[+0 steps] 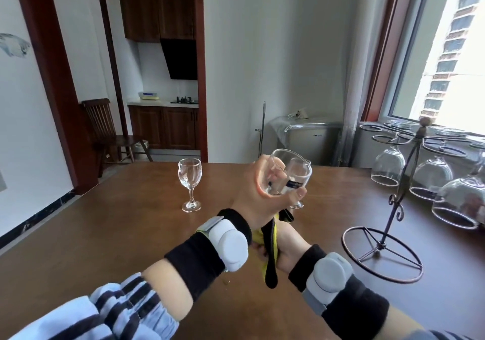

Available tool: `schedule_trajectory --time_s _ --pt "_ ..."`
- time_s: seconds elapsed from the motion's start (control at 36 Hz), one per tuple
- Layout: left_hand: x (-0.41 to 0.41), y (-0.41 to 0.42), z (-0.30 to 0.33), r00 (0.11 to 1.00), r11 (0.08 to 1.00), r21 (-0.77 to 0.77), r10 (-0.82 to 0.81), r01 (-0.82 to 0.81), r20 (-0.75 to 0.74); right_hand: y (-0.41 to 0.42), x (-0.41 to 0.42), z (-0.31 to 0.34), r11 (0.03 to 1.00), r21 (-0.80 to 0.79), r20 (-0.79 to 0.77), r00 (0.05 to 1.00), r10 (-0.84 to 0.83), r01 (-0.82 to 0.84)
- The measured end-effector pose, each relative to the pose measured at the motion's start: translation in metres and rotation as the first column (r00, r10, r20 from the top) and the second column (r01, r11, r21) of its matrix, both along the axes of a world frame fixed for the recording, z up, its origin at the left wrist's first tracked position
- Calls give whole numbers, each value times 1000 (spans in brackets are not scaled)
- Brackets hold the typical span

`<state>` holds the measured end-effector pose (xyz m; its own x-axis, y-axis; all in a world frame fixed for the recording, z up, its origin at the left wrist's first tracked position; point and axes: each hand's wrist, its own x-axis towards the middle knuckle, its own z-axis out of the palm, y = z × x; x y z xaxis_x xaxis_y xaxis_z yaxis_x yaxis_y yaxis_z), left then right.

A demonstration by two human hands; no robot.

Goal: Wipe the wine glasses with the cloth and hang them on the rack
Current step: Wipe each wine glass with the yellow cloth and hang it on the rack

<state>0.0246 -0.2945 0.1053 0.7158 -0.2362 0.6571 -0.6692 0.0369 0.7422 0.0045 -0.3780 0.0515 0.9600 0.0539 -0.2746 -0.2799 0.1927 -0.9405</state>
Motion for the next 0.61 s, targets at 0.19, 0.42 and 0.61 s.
schedule_trajectory --time_s 0.19,0.42,0.61 --pt "3 11 4 993 997 -43 -67 63 -96 -10 1 4 992 -82 -58 994 88 -93" --pt "-7 -2 3 999 1000 9 -30 30 18 3 2 2 914 390 147 987 59 -113" --pt "-12 -10 10 966 966 239 38 -102 257 -10 1 -1 881 469 178 984 -17 -69"
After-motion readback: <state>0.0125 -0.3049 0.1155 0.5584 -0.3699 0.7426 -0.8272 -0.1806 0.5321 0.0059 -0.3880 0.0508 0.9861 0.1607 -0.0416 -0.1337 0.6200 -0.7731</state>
